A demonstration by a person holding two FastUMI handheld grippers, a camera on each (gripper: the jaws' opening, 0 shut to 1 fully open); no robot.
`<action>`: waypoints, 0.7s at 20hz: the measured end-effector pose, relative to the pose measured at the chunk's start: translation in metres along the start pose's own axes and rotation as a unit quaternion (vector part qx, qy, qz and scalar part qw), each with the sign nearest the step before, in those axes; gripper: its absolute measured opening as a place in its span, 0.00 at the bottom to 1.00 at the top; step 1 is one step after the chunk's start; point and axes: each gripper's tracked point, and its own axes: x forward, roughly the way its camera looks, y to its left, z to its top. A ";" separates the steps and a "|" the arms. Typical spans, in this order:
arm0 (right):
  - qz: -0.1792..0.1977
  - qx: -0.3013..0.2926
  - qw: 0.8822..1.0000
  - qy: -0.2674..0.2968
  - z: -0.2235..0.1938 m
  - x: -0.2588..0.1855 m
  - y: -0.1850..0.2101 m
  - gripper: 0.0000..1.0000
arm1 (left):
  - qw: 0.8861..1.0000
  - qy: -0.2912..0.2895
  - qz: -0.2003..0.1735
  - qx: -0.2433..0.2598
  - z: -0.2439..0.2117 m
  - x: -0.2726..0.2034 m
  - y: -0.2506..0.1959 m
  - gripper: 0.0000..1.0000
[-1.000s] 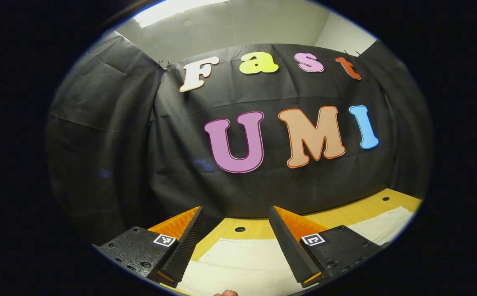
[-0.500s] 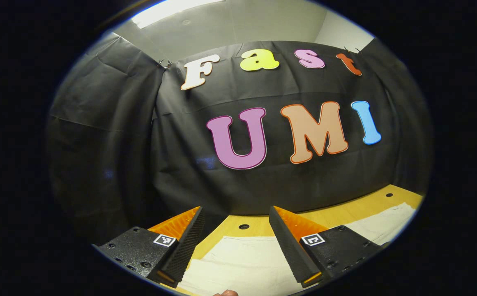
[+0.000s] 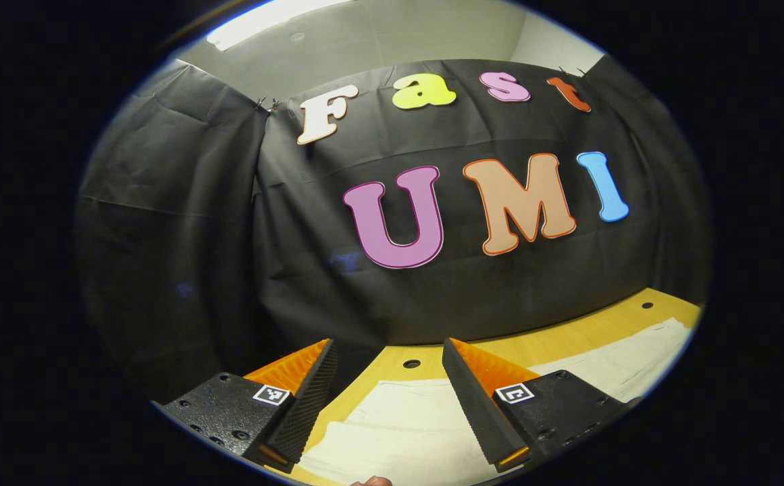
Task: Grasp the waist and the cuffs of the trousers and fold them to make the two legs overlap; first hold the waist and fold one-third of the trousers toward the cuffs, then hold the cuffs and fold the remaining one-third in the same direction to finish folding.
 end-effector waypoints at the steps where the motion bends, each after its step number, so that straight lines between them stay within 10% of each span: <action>1: 0.016 0.006 1.000 0.005 -0.001 0.002 0.006 0.53 | 1.000 0.002 0.000 0.005 -0.003 0.000 0.001 0.96; 5: 0.023 0.011 1.000 0.012 -0.003 -0.003 0.008 0.06 | 0.999 0.018 -0.010 0.044 -0.025 -0.006 0.003 0.94; 14: 0.022 0.019 0.999 0.016 -0.001 0.007 0.009 0.11 | 0.971 0.064 -0.078 0.216 -0.089 -0.026 0.018 0.96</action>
